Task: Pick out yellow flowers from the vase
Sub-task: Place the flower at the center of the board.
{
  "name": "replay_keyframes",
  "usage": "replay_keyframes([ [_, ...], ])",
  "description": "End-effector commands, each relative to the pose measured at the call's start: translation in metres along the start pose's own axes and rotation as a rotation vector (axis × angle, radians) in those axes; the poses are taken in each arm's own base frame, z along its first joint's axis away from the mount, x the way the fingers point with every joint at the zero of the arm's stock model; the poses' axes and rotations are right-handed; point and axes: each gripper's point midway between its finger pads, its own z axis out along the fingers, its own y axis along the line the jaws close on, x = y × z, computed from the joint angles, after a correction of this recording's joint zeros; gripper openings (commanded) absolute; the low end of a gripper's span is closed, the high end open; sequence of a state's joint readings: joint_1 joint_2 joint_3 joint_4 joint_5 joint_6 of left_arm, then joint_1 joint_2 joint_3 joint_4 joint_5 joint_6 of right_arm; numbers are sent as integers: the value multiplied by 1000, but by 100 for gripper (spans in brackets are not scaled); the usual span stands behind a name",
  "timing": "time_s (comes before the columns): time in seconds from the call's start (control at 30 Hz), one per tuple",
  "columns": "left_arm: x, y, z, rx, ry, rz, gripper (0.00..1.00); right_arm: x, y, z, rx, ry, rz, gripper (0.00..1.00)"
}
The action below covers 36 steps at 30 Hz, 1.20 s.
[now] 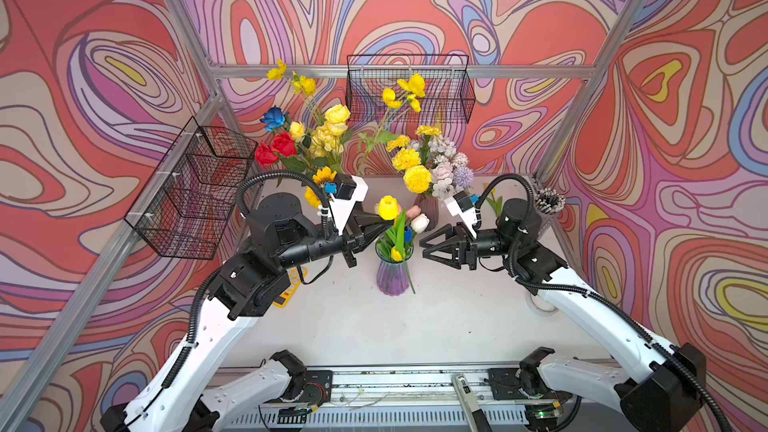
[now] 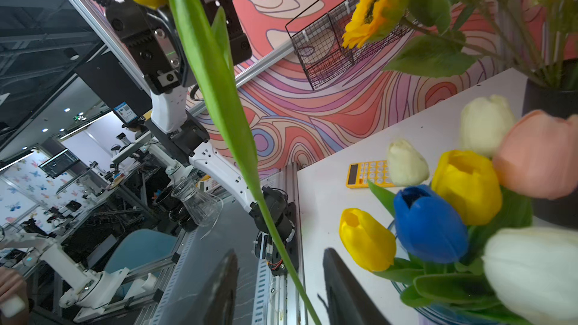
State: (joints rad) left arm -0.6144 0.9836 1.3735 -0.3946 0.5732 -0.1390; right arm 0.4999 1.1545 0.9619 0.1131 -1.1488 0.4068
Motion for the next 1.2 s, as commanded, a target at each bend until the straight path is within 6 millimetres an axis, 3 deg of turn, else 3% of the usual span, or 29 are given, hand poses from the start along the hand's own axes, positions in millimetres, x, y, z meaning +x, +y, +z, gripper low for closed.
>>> replay_keyframes([
  [0.0, -15, 1, -1, -12, -72, 22, 0, 11, -1, 9, -27, 22, 9, 44],
  [0.4, -14, 9, -2, -53, -85, -8, 0, 40, -8, 31, -51, 88, 24, 28],
  [0.97, -14, 2, -9, -40, -62, -39, 0, 45, -28, 35, 60, 96, -22, 28],
  [1.17, -13, 3, -8, -47, -58, -36, 0, 46, -22, 35, 19, 97, -14, 21],
])
